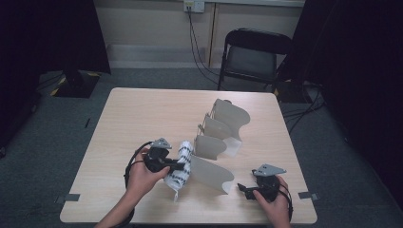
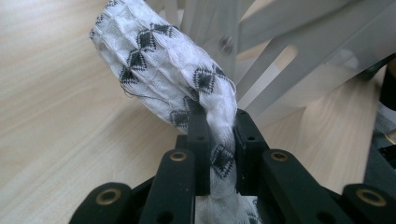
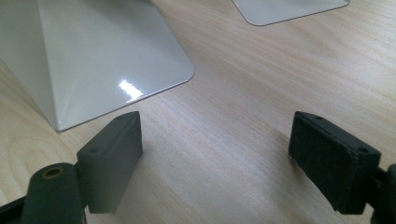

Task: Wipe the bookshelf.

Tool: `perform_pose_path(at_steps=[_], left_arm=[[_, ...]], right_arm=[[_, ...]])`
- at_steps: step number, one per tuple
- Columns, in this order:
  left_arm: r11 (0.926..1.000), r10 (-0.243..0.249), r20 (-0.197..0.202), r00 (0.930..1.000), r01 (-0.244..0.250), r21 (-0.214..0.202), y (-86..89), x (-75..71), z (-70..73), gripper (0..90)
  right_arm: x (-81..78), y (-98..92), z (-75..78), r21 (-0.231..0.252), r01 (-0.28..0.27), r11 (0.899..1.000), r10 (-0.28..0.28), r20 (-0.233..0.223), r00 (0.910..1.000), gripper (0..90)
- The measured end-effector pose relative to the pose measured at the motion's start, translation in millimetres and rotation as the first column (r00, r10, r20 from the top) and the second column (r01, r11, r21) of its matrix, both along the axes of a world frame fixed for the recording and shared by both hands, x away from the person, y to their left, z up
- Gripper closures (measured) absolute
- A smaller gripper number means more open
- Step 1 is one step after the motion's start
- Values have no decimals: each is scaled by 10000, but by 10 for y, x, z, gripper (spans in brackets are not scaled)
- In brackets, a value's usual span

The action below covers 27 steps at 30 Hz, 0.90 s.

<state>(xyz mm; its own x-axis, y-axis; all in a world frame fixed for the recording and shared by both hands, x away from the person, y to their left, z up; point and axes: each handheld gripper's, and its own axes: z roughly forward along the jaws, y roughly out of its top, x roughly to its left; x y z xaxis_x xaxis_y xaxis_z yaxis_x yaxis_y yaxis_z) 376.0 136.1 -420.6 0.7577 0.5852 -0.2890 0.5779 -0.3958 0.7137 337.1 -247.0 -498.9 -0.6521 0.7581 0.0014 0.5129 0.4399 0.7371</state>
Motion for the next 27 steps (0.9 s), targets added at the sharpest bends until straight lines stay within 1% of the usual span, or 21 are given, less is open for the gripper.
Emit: perform_pose_path(at_steps=[1, 2, 4, 5, 6, 7, 8, 9, 10, 14, 15, 16, 17, 18, 23, 25, 27], left_arm=[[10000, 0, 0, 10000, 0, 0, 0, 0, 0, 800], [10000, -43, 108, 9999, 44, -76, 0, -19, 91, 800], [9999, -80, 179, 9998, 81, -79, 6, -27, 181, 800], [9999, -80, 179, 9998, 81, -79, 6, -27, 181, 800], [9999, -41, 303, 9995, 44, -101, 13, -31, 273, 800], [9999, -41, 303, 9995, 44, -101, 13, -31, 273, 800], [9999, -51, 372, 9993, 56, -116, 16, -31, 322, 800], [9999, -46, 498, 9987, 54, -164, 19, -32, 423, 800], [9999, -46, 498, 9987, 54, -164, 19, -32, 423, 800], [9997, -33, 827, 9966, 54, -258, 7, -33, 609, 800], [9995, 22, 1018, 9948, 12, -329, 10, -28, 692, 800], [9995, 22, 1018, 9948, 12, -329, 10, -28, 692, 800], [9990, 53, 1092, 9940, -5, -439, 18, -22, 772, 799], [9991, 41, 1154, 9933, 8, -423, 18, -18, 802, 799], [9992, 36, 1215, 9926, 12, -400, -5, 2, 844, 799], [9993, 20, 1237, 9923, 25, -365, -12, -1, 820, 799], [9993, 42, 1262, 9920, 4, -362, -13, 0, 763, 799]], right_arm=[[0, 0, 0, 0, 0, 10000, 0, 0, 10000, 166], [0, 0, 0, -2, 1, 10000, -1, 0, 10000, 166], [0, 0, 0, -1, 0, 10000, 0, 0, 10000, 166], [0, 0, 0, 1, 1, 10000, -1, 0, 10000, 166], [0, 0, 0, 0, 0, 10000, 0, -1, 10000, 166], [0, 0, 0, 0, 0, 10000, 0, -1, 10000, 166], [0, 0, 0, -2, 0, 10000, 0, 1, 10000, 166], [0, 0, 0, -2, 0, 10000, 0, 3, 10000, 166], [0, 0, 0, -2, 0, 10000, 0, 3, 10000, 166], [0, 0, 0, -1, 0, 10000, 0, 0, 10000, 166], [0, 0, 0, -3, 0, 10000, 0, 2, 10000, 166], [0, 0, 0, -3, 0, 10000, 0, 2, 10000, 166], [0, 0, 0, -3, -1, 10000, 1, 2, 10000, 166], [0, 0, 0, -3, 0, 10000, 0, 0, 10000, 166], [0, 0, 0, -3, 1, 10000, -1, -1, 10000, 166], [0, 0, 0, -3, 0, 10000, 0, 1, 10000, 166], [0, 0, 0, -2, 1, 10000, -1, 0, 10000, 166]])
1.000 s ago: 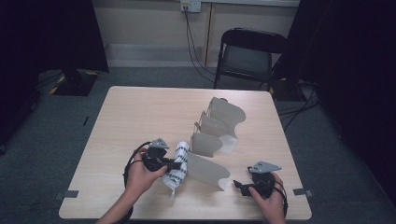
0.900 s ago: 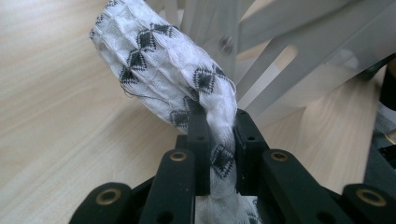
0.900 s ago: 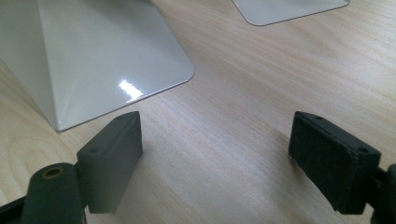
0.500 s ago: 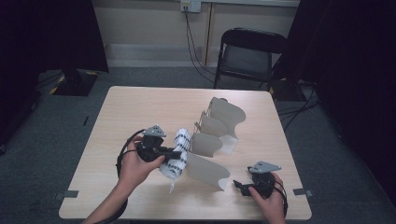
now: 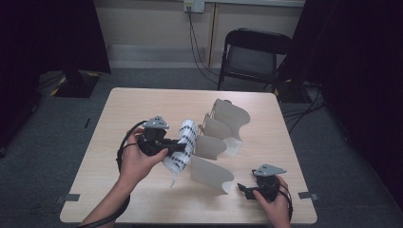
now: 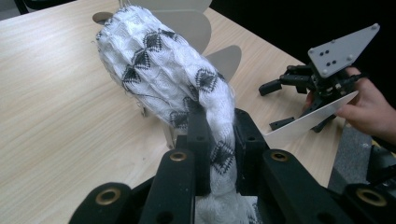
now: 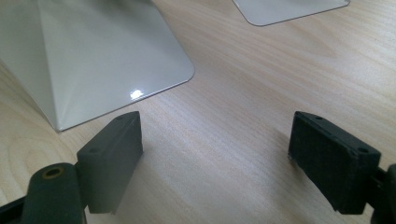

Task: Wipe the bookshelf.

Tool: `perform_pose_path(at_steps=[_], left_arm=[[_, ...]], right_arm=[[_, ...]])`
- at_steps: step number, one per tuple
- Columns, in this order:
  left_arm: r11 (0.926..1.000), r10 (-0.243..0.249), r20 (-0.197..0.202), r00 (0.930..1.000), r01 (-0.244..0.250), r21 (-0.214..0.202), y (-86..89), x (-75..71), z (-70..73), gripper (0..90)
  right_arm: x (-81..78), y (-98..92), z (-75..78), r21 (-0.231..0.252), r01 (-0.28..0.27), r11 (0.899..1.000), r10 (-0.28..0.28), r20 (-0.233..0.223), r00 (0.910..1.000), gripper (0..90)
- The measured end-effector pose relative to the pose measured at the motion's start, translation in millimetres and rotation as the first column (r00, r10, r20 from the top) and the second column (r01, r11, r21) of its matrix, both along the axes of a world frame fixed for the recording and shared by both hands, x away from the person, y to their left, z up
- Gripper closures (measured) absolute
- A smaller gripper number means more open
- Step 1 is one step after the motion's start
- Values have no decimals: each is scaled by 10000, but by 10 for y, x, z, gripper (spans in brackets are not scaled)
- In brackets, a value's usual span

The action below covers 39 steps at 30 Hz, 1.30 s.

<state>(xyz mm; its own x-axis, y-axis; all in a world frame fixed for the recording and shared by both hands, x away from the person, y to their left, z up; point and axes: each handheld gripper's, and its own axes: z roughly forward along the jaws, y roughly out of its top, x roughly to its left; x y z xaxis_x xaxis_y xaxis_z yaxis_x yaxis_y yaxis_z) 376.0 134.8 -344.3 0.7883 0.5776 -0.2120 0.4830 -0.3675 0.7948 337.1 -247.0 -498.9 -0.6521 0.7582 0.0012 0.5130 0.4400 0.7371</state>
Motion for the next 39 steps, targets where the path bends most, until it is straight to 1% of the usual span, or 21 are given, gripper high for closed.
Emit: perform_pose_path(at_steps=[1, 5, 6, 7, 10, 11, 12, 14, 15, 16, 17, 18, 19, 20, 23, 26, 30, 31, 32, 38, 39], left_arm=[[10000, 12, -28, 10000, -12, 3, 3, 4, -40, 798], [9999, -17, -417, 9991, 23, 146, 9, 30, -248, 798], [9999, -17, -417, 9991, 23, 146, 9, 30, -248, 798], [9999, -20, -619, 9981, 28, 134, 8, 41, -358, 798], [9999, -52, -815, 9967, 65, 147, -14, 47, -497, 798], [9999, -52, -815, 9967, 65, 147, -14, 47, -497, 798], [9999, -11, -839, 9965, 24, 153, -30, 44, -576, 797], [9999, -36, -893, 9960, 49, 137, -39, 43, -611, 797], [9999, 14, -926, 9957, -2, 134, -59, 37, -678, 797], [9999, 14, -926, 9957, -2, 134, -59, 37, -678, 797], [9998, -6, -958, 9954, 25, 196, -68, 41, -739, 797], [9998, -6, -958, 9954, 25, 196, -68, 41, -739, 797], [9996, 18, -1007, 9949, 10, 271, -82, 42, -795, 796], [9996, 18, -1007, 9949, 10, 271, -82, 42, -795, 795], [9995, 40, -1052, 9944, -6, 321, -93, 46, -910, 794], [9993, 72, -1096, 9940, -32, 370, -98, 44, -966, 793], [9985, 83, -1263, 9920, -15, 541, -123, 23, -1120, 792], [9985, 83, -1263, 9920, -15, 541, -123, 23, -1120, 791], [9983, 76, -1368, 9906, 5, 588, -130, 17, -1179, 790], [9976, 104, -1374, 9905, -8, 699, -139, 1, -1249, 788], [9967, 81, -1363, 9906, 31, 816, -136, -1, -1254, 788]], right_arm=[[0, 0, 0, -1, -1, 10000, 1, 1, 10000, 166], [0, 0, 0, -1, 0, 10000, 0, 2, 10000, 166], [0, 0, 0, 2, -1, 10000, 1, 2, 10000, 166], [0, 0, 0, -1, -1, 10000, 1, 2, 10000, 166], [0, 0, 0, 1, -2, 10000, 2, 3, 10000, 166], [0, 0, 0, 1, 0, 10000, 0, 1, 10000, 166], [0, 0, 0, 1, -1, 10000, 1, 2, 10000, 166], [0, 0, 0, 1, 1, 10000, -1, 1, 10000, 166], [0, 0, 0, 1, 0, 10000, 0, 2, 10000, 166], [0, 0, 0, 1, 0, 10000, 0, 2, 10000, 166], [0, 0, 0, 1, -1, 10000, 1, 2, 10000, 166], [0, 0, 0, 1, -1, 10000, 1, 2, 10000, 166], [0, 0, 0, 0, -1, 10000, 1, 2, 10000, 166], [0, 0, 0, 0, -1, 10000, 1, 2, 10000, 166], [0, 0, 0, -1, 1, 10000, -1, 2, 10000, 166], [0, 0, 0, -1, 0, 10000, 0, 3, 10000, 166], [0, 0, 0, 1, 0, 10000, 0, 1, 10000, 166], [0, 0, 0, 0, 0, 10000, 0, 3, 10000, 166], [0, 0, 0, 0, 1, 10000, -1, 2, 10000, 166], [0, 0, 0, -2, -2, 10000, 2, 4, 10000, 166], [0, 0, 0, 1, 0, 10000, 0, 1, 10000, 166]])
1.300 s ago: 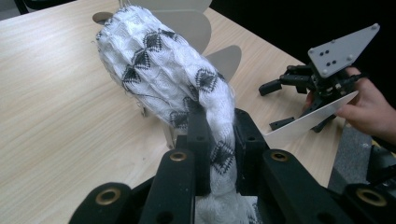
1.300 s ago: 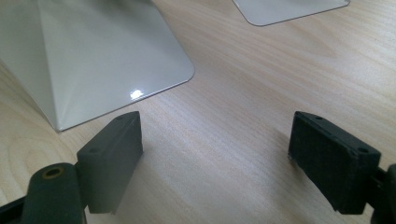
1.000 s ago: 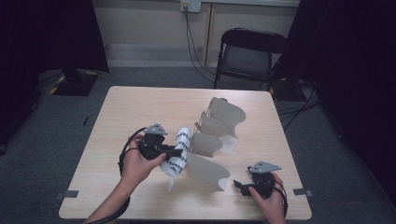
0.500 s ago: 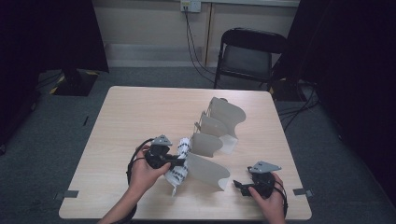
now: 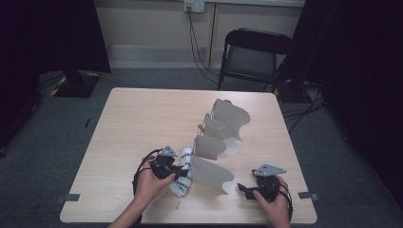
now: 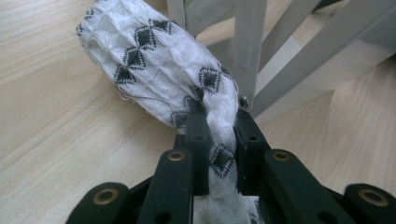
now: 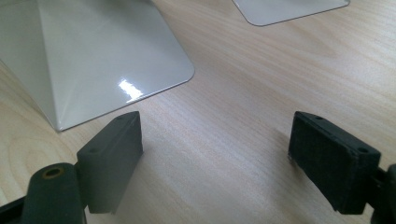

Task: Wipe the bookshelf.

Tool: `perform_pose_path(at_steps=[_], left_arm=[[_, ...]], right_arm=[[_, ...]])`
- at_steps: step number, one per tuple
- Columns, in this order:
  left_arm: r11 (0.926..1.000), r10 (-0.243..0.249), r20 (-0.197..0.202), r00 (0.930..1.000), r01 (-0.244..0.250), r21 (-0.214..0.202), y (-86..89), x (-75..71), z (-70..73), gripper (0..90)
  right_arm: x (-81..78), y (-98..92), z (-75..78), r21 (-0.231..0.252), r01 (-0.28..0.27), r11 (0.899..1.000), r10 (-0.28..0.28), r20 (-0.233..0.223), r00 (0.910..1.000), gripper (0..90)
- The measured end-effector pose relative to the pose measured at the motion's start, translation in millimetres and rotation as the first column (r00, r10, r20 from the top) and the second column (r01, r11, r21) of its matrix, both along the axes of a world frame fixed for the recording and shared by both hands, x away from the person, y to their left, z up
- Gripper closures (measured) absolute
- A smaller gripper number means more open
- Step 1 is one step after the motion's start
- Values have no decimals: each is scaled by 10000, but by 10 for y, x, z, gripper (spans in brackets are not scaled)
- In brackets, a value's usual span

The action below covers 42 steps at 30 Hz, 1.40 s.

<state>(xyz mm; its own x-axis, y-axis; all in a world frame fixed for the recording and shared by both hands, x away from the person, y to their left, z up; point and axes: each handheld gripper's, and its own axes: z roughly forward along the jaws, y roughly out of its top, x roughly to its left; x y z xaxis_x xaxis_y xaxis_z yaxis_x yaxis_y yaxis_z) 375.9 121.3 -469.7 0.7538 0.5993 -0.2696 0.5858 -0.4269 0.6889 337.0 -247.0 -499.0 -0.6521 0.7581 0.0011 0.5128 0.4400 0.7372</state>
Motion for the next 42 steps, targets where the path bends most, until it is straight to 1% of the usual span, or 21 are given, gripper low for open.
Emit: perform_pose_path(at_steps=[1, 5, 6, 9, 14, 16, 17, 18, 19, 20, 21, 22, 24, 25, 27, 28, 29, 31, 32, 33, 42], left_arm=[[9999, 24, -15, 10000, -24, 104, 17, 3, -1, 787], [9998, 114, 0, 9999, -114, 157, 72, 30, 44, 788], [9996, 272, 93, 9996, -273, 89, 100, 50, 83, 788], [9993, 312, 198, 9993, -315, 176, 115, 82, 125, 788], [9991, 419, 404, 9983, -420, 13, 109, 170, 206, 788], [9995, 322, 458, 9984, -319, -77, 93, 200, 251, 788], [9995, 286, 587, 9979, -279, -129, 70, 219, 299, 788], [9995, 286, 587, 9979, -279, -129, 70, 219, 299, 788], [9994, 240, 628, 9977, -225, -250, 57, 238, 356, 788], [9994, 240, 628, 9977, -225, -250, 57, 238, 356, 788], [9990, 277, 797, 9964, -249, -358, 54, 248, 434, 788], [9985, 287, 838, 9961, -247, -478, 49, 248, 474, 788], [9985, 260, 914, 9955, -214, -508, 46, 249, 516, 788], [9980, 234, 1050, 9942, -171, -600, 42, 249, 598, 787], [9978, 239, 1119, 9934, -167, -649, 44, 252, 639, 788], [9974, 244, 1267, 9916, -156, -704, 51, 258, 720, 788], [9974, 244, 1267, 9916, -156, -704, 51, 258, 720, 787], [9962, 289, 1444, 9891, -166, -856, 60, 265, 828, 787], [9962, 289, 1444, 9891, -166, -856, 60, 265, 828, 787], [9961, 277, 1539, 9877, -145, -865, 59, 266, 886, 787], [9961, 210, 1929, 9810, -39, -887, 37, 263, 1083, 787]], right_arm=[[0, 0, 0, -1, 0, 10000, 0, 2, 10000, 166], [0, 0, 0, -1, 0, 10000, 0, 1, 10000, 166], [0, 0, 0, -1, 0, 10000, 0, 1, 10000, 166], [0, 0, 0, 1, -1, 10000, 1, 2, 10000, 166], [0, 0, 0, -1, 2, 10000, -2, -1, 10000, 166], [0, 0, 0, 1, -2, 10000, 2, 1, 10000, 166], [0, 0, 0, -1, 0, 10000, 0, 1, 10000, 166], [0, 0, 0, -1, -2, 10000, 2, 2, 10000, 166], [0, 0, 0, 0, -1, 10000, 1, 1, 10000, 166], [0, 0, 0, 1, -2, 10000, 2, 3, 10000, 166], [0, 0, 0, 0, -1, 10000, 1, 2, 10000, 166], [0, 0, 0, 1, -3, 10000, 3, 2, 10000, 166], [0, 0, 0, 1, -7, 10000, 7, 3, 10000, 166], [0, 0, 0, 0, -8, 10000, 8, 1, 10000, 166], [0, 1, 0, 2, -9, 10000, 9, 0, 10000, 166], [0, 1, 0, 3, -9, 10000, 9, 0, 10000, 166], [0, 1, 0, 3, -9, 10000, 9, 0, 10000, 166], [0, 1, 0, 0, -9, 10000, 9, 2, 10000, 166], [0, 1, 0, 0, -9, 10000, 9, 2, 10000, 166], [0, 0, 0, -3, -17, 10000, 17, 10, 10000, 166], [0, 0, 0, 1, -12, 10000, 12, 1, 10000, 166]])
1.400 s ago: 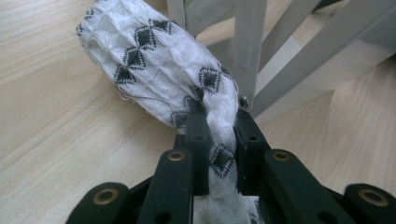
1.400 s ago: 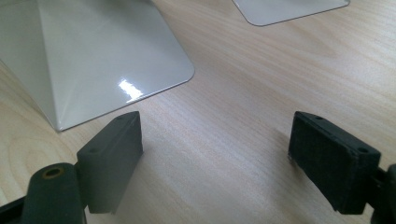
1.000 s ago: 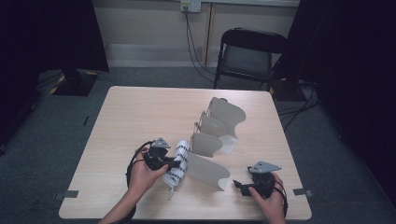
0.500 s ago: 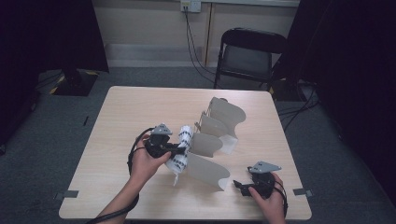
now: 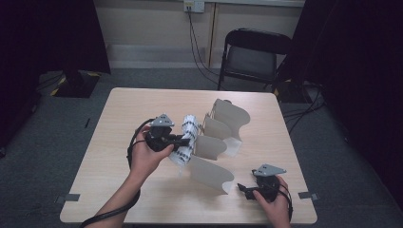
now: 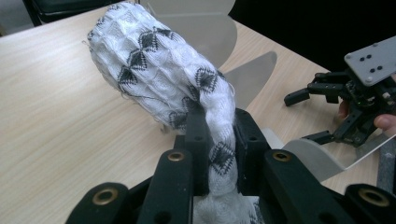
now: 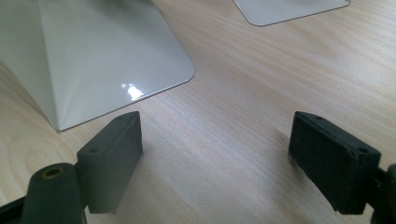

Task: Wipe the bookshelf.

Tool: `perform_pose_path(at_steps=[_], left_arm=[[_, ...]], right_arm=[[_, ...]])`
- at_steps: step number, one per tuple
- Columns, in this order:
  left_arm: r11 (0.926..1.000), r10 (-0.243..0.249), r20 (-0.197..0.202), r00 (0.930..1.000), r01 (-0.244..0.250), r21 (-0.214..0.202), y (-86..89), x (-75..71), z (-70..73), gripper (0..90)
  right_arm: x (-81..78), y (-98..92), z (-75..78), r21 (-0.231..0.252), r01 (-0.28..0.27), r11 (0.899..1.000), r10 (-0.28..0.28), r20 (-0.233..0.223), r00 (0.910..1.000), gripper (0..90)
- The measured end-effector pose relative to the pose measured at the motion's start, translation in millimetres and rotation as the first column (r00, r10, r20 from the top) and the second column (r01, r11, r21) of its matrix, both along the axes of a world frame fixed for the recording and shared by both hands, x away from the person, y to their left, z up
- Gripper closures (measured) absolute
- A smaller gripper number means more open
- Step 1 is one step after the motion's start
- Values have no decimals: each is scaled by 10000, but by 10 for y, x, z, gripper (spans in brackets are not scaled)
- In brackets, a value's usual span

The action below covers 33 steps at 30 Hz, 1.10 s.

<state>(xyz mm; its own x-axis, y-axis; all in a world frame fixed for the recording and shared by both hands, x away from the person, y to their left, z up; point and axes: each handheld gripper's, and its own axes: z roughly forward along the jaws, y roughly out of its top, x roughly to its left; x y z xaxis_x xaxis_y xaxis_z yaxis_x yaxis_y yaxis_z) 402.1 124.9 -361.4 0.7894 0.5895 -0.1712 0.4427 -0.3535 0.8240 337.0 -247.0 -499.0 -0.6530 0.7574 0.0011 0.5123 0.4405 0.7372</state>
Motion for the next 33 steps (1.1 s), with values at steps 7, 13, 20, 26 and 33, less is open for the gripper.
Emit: perform_pose_path(at_steps=[7, 13, 20, 26, 33], left_arm=[[9999, -92, 342, 9994, 93, -37, -15, -39, 156, 788], [9996, -238, 299, 9993, 235, 126, -52, -38, 80, 789], [9997, -194, 107, 9998, 192, 141, -54, -21, -72, 790], [9997, -142, -150, 9998, 145, 187, -50, -6, -209, 791], [9996, -77, -411, 9991, 88, 274, -69, -3, -336, 791]], right_arm=[[0, 0, 0, 0, 1, 10000, -1, 1, 10000, 166], [0, 0, 0, 1, 1, 10000, -1, 0, 10000, 166], [0, 0, 0, 2, 0, 10000, 0, 0, 10000, 166], [0, 0, 0, -1, -6, 10000, 6, 7, 10000, 166], [0, 0, 0, 2, -1, 10000, 1, 0, 10000, 166]])
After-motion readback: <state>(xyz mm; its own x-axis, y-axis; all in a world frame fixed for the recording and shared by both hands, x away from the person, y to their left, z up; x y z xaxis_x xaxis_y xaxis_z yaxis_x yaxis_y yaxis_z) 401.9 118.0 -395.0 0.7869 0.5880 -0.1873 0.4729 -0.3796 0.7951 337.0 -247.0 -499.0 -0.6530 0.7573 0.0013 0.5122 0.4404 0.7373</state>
